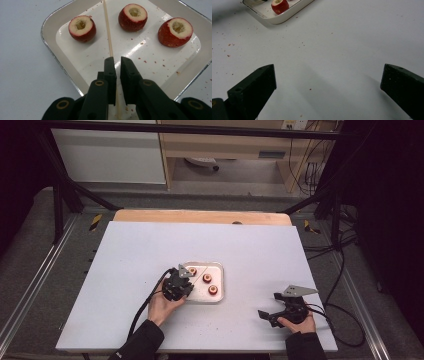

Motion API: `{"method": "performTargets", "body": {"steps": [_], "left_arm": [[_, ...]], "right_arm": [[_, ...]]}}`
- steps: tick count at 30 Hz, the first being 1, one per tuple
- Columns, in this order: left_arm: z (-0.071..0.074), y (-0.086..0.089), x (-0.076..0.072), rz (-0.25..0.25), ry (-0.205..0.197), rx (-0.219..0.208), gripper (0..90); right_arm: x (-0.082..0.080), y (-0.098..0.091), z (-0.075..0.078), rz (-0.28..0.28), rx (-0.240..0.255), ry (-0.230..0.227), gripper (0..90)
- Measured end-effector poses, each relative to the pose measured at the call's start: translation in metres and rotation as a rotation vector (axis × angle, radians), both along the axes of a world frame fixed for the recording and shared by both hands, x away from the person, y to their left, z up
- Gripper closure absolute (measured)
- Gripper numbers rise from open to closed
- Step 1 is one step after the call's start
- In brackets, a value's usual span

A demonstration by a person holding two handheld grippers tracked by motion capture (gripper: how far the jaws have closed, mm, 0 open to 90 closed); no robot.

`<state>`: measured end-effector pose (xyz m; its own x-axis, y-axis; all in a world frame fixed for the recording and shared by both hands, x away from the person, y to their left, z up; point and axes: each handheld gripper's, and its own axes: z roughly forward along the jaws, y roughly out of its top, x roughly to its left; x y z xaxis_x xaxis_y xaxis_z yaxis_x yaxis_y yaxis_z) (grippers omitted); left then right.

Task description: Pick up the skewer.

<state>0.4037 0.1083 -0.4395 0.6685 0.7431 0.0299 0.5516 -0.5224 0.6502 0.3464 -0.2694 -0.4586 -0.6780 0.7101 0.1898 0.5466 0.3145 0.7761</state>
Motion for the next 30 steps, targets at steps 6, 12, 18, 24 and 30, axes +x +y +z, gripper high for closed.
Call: {"method": "performTargets", "body": {"steps": [6, 12, 18, 24, 30], "left_arm": [[-0.001, 0.001, -0.001, 0.016, -0.013, -0.009, 87.4], [-0.002, 0.002, -0.003, 0.024, -0.023, -0.016, 88.0], [-0.003, 0.004, -0.003, 0.034, -0.027, -0.043, 88.4], [0.005, 0.009, -0.006, 0.037, -0.055, -0.079, 88.5], [0.011, 0.013, -0.009, 0.016, -0.055, -0.094, 88.5]], "right_arm": [[0.0, 0.0, 0.0, -0.001, 0.0, 0.002, 0.7], [0.0, 0.0, 0.0, 0.001, 0.0, 0.0, 0.7], [0.0, 0.0, 0.0, 0.0, 0.002, 0.001, 0.7], [0.0, 0.0, 0.0, 0.001, -0.001, 0.002, 0.8], [0.0, 0.0, 0.0, -0.002, -0.002, -0.002, 0.6]]}}
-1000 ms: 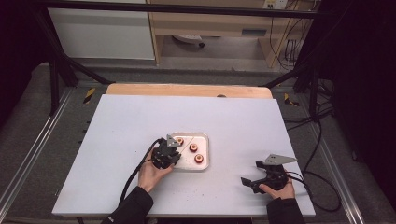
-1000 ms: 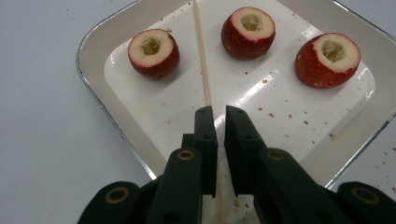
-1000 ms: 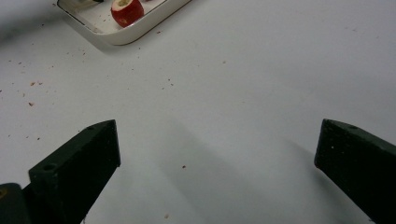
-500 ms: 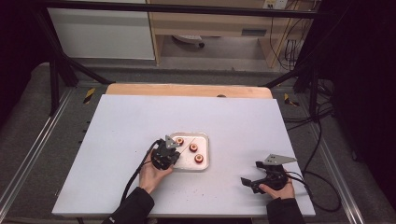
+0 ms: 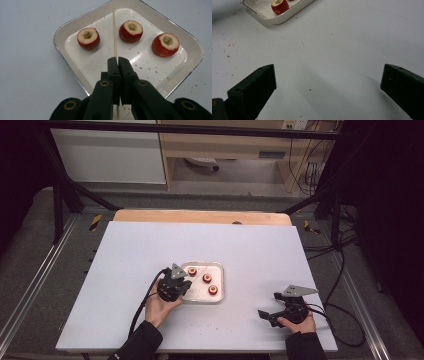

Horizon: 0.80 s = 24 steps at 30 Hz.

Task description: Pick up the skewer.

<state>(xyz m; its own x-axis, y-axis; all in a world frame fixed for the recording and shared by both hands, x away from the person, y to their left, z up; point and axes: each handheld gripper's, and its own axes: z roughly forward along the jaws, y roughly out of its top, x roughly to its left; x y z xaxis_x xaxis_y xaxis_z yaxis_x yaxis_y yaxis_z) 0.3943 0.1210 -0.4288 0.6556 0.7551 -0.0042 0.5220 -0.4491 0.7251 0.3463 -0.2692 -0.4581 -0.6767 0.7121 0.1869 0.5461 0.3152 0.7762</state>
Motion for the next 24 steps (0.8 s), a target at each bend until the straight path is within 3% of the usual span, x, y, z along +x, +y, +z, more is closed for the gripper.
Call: {"method": "performTargets", "body": {"steps": [13, 24], "left_arm": [[0.017, 0.013, -0.013, -0.057, -0.003, -0.009, 88.5], [0.02, 0.013, -0.024, -0.122, -0.007, 0.003, 88.5]], "right_arm": [[0.0, 0.005, 0.003, 0.001, -0.022, -0.007, 0.6], [-0.002, 0.023, 0.01, 0.006, -0.108, -0.036, 1.1]]}}
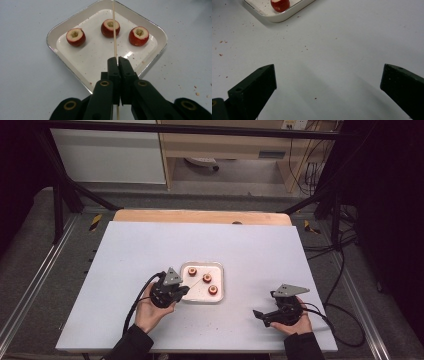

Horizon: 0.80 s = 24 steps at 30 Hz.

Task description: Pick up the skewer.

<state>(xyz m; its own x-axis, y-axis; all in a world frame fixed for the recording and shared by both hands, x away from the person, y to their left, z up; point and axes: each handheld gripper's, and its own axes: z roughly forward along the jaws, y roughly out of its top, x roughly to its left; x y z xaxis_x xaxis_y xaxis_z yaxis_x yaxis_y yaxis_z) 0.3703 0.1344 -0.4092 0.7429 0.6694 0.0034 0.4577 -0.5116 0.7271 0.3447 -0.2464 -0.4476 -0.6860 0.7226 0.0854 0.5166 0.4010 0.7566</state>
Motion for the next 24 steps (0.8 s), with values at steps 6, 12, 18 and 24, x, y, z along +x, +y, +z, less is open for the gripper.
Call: {"method": "performTargets", "body": {"steps": [6, 12, 18, 24], "left_arm": [[0.001, -0.001, -0.004, -0.026, 0.0, 0.006, 88.5], [0.002, -0.007, -0.007, -0.054, 0.004, 0.023, 88.5], [0.003, -0.02, -0.009, -0.097, 0.007, 0.038, 88.5], [0.006, -0.033, -0.012, -0.138, 0.006, 0.053, 88.5]], "right_arm": [[-0.001, 0.01, 0.007, 0.029, -0.047, -0.035, 1.9], [-0.001, 0.024, 0.012, 0.065, -0.104, -0.064, 2.4], [-0.002, 0.037, 0.016, 0.105, -0.158, -0.105, 3.3], [-0.003, 0.044, 0.02, 0.138, -0.21, -0.14, 4.6]]}}
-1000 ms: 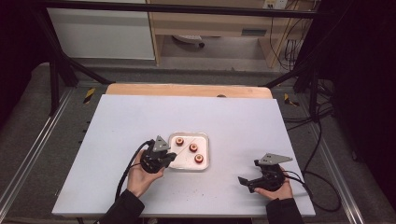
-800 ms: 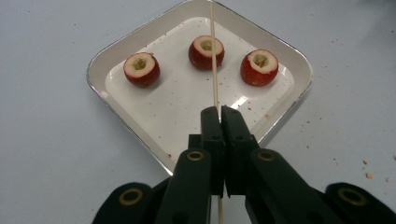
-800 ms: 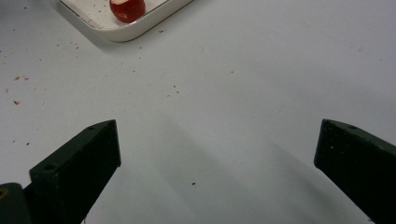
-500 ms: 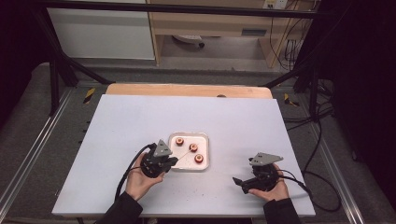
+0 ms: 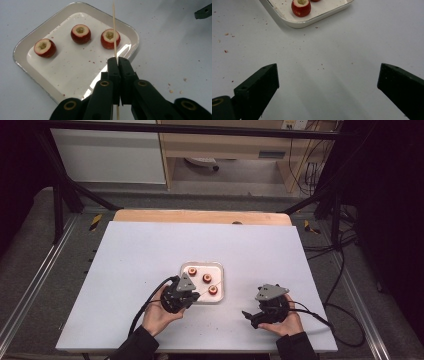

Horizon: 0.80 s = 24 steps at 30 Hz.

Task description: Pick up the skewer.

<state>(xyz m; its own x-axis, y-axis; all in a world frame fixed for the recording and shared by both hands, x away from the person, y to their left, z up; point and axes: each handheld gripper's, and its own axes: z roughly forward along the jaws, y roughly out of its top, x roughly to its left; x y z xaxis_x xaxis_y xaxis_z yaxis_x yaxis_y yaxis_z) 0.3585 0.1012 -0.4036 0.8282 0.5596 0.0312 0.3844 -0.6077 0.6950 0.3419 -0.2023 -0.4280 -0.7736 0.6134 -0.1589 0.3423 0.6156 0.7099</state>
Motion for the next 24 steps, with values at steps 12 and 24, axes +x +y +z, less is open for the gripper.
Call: {"method": "performTargets", "body": {"steps": [12, 24], "left_arm": [[0.003, -0.028, -0.003, -0.076, 0.0, 0.04, 88.5], [0.003, -0.054, -0.003, -0.133, 0.009, 0.083, 88.5]], "right_arm": [[-0.002, 0.011, 0.006, 0.075, -0.108, -0.076, 8.2], [-0.005, 0.02, 0.009, 0.195, -0.219, -0.171, 19.8]]}}
